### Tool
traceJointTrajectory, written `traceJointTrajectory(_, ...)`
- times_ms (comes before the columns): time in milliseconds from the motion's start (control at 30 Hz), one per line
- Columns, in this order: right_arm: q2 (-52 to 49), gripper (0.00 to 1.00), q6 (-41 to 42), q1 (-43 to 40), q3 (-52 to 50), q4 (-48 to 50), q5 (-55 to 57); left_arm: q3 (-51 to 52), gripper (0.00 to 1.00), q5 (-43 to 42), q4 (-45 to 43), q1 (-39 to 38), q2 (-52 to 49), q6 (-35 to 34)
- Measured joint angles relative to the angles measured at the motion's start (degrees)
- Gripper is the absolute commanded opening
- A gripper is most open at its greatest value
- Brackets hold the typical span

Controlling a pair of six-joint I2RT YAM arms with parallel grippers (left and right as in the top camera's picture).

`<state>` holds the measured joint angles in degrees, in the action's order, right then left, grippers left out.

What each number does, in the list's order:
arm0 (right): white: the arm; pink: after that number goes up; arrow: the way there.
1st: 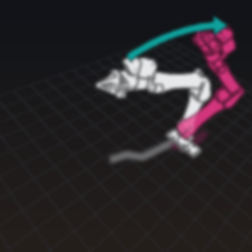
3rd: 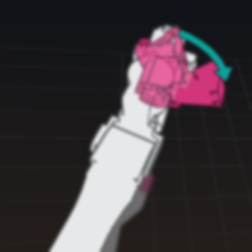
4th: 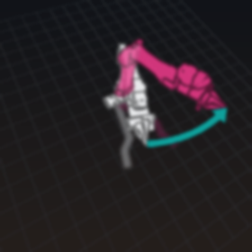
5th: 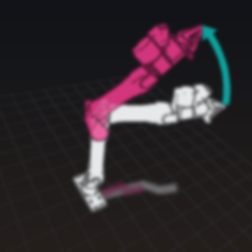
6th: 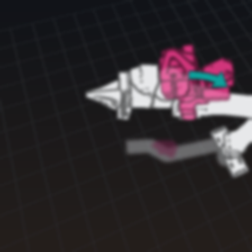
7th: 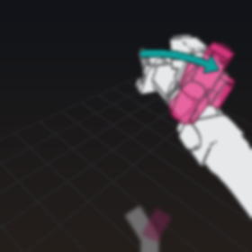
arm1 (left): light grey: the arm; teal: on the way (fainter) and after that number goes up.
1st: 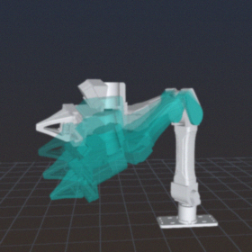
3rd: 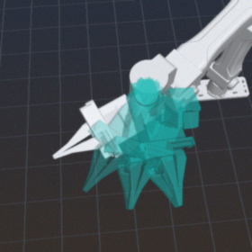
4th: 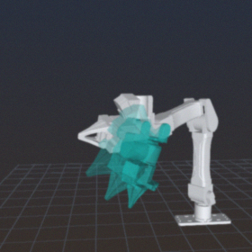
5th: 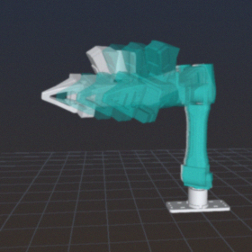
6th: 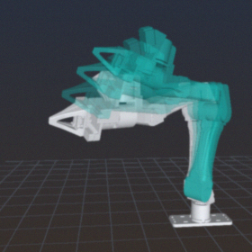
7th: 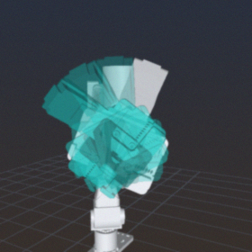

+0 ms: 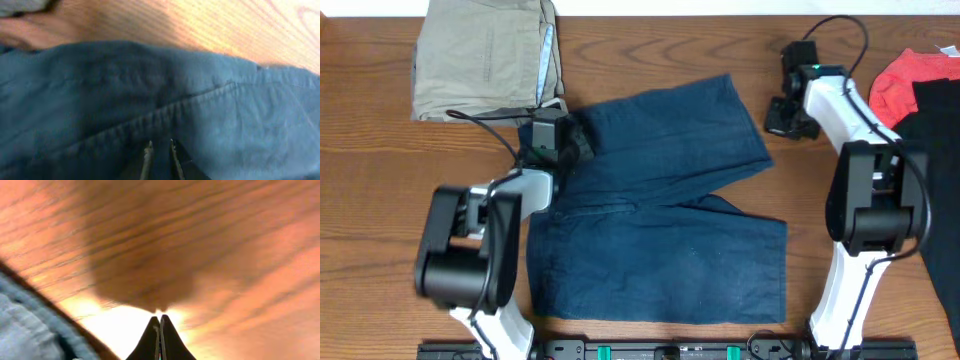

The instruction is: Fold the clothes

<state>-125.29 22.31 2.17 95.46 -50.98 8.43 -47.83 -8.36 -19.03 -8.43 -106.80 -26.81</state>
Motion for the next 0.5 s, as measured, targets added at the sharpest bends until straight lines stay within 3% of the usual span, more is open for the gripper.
traceJointTrajectory(67,2.2,0.10,0.3,-0.3,0.2,-1.0,0.6,0.4,0.35,0.2,4.0,0.1,3.9,1.4)
traceJointTrajectory(100,3.8,0.20,0.7,-0.3,0.3,-1.6,0.7,0.5,0.39,0.3,6.3,0.1,6.6,2.1)
traceJointTrajectory(133,6.0,0.40,0.9,-0.2,0.4,-2.4,0.7,0.5,0.45,0.3,8.4,0.1,9.1,2.5)
traceJointTrajectory(167,7.7,0.88,0.9,-0.2,0.5,-3.1,0.7,0.5,0.53,0.4,10.5,0.1,12.0,2.8)
traceJointTrajectory(200,10.4,0.99,0.9,-0.2,0.6,-4.2,0.2,0.5,0.70,0.5,12.8,0.1,15.1,3.5)
traceJointTrajectory(267,14.2,0.99,0.9,-0.2,1.2,-5.8,-0.9,0.5,0.96,0.7,17.1,0.1,20.2,4.2)
traceJointTrajectory(500,22.6,0.96,0.0,-0.1,2.3,-13.1,-6.3,0.6,0.98,0.9,35.8,0.1,36.5,5.9)
